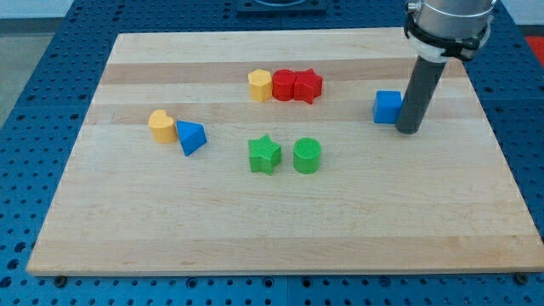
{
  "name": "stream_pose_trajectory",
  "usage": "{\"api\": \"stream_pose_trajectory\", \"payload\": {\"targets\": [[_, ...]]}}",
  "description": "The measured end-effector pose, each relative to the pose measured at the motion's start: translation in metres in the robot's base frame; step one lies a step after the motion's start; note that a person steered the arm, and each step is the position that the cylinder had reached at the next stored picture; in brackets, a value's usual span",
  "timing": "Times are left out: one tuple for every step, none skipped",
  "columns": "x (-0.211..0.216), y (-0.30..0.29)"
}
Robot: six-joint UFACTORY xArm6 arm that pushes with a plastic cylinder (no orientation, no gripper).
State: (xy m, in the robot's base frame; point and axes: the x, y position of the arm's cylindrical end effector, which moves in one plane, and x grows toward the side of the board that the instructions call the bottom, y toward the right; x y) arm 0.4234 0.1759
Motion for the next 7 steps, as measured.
{"api": "stream_pose_trajectory", "payload": {"targets": [[-0.001, -0.005], [-0.013, -0.007], [-0.030, -0.007], [-0.042, -0.007], [-0.046, -0.008], [-0.053, -0.008], [-0.059, -0.008]]}}
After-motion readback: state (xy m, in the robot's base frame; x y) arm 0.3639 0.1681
